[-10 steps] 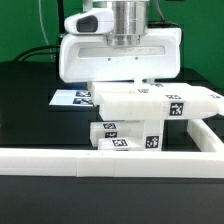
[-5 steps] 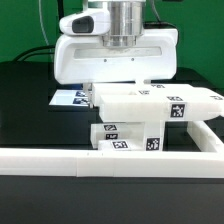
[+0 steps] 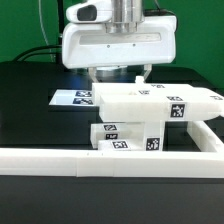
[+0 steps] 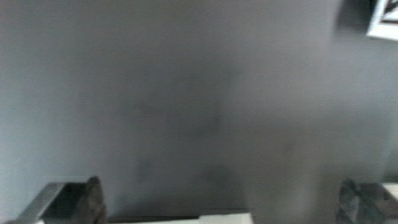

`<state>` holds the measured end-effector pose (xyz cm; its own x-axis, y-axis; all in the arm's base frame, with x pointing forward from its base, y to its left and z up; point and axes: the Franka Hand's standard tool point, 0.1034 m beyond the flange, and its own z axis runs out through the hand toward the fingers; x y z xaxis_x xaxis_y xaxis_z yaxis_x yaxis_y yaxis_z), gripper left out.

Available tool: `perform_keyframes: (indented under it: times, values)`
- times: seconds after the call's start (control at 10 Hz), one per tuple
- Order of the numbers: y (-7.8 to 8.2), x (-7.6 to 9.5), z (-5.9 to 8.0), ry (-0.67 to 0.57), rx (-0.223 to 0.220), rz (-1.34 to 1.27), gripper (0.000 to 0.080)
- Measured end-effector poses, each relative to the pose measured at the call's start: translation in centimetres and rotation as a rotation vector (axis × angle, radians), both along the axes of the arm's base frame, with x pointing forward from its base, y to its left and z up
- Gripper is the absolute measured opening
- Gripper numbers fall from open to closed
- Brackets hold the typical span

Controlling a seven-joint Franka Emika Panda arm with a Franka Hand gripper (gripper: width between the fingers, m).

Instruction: Assemble chair

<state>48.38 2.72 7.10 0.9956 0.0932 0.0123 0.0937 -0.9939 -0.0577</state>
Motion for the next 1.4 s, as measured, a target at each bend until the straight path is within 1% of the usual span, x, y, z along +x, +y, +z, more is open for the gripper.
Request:
perform_keyframes:
  times: [0.1, 0.2, 0.3, 0.6, 0.7, 0.8, 0.9, 1.0, 1.2, 1.4]
  values:
    - [2.3, -0.1, 0.2, 0.005, 0.006, -0.057, 0.0649]
    - [4.7, 0.4, 0.3, 0.007, 0.011, -0.092, 0.0649]
    - [5.5, 1.0, 0.2, 0.004, 0.010, -0.101, 0.0649]
    - [5.3, 0.9, 0.0, 0.006, 0.008, -0.098, 0.0649]
    - [5.6, 0.8, 0.0, 0.007, 0.008, -0.131, 0.0649]
    - [7.7, 0.2, 0.0, 0.000, 0.004, -0.177, 0.0649]
    - [9.6, -0.7, -0.3, -0.007, 0.004, -0.158, 0.0649]
    - [10.8, -1.4, -0.6, -0.003, 0.003, -0.143, 0.0649]
    - [12.5, -2.6, -1.4, -0.019, 0.000, -0.160, 0.0649]
    - [12.5, -2.6, -1.4, -0.016, -0.001, -0.152, 0.0649]
